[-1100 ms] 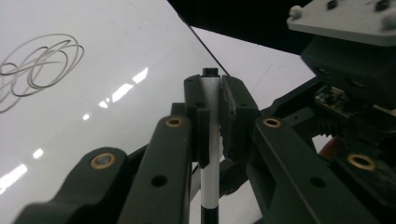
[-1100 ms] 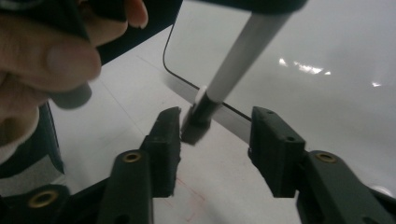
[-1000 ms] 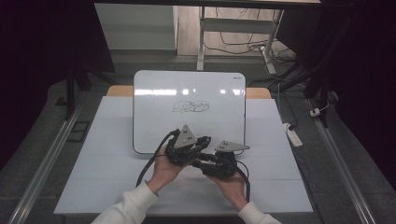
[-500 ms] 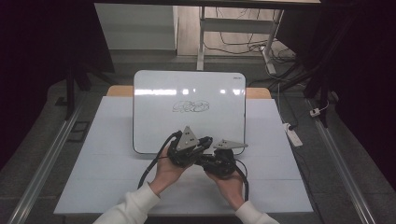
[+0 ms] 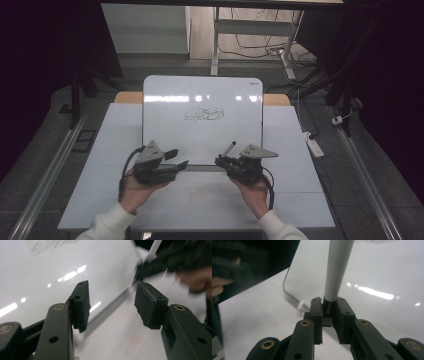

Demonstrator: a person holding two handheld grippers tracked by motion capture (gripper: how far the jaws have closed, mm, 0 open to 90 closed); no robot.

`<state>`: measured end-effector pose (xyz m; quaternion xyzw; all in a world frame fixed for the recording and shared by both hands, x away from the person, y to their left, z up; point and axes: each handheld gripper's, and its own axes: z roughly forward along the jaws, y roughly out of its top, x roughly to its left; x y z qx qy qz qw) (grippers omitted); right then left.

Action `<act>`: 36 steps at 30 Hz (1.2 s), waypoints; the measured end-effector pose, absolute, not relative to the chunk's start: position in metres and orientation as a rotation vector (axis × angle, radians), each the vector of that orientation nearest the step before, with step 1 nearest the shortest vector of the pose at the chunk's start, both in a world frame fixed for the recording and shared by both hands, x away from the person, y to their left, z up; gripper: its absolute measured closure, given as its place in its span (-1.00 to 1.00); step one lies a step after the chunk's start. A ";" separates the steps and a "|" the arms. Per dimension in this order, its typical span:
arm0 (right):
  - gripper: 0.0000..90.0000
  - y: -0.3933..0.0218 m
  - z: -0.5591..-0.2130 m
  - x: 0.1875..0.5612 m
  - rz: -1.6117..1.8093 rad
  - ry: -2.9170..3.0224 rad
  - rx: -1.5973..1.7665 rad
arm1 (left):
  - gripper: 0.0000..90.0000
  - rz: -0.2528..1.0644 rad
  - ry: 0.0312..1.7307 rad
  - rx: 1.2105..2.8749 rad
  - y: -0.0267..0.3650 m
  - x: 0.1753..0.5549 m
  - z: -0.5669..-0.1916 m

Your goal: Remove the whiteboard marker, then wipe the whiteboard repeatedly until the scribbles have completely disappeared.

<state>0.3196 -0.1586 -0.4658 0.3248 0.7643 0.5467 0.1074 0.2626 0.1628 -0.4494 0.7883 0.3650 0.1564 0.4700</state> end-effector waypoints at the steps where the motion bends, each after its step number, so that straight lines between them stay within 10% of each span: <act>1: 0.72 -0.160 -0.464 0.321 1.617 2.234 0.944 | -0.01 0.377 0.921 1.936 0.172 0.259 -0.455; 15: 0.72 -0.169 -0.433 0.366 1.673 2.024 0.870 | -0.38 0.332 1.102 1.952 0.234 0.237 -0.497; 36: 0.72 -0.089 -0.432 0.445 1.461 2.030 0.774 | -0.42 0.364 1.129 1.941 0.246 0.237 -0.507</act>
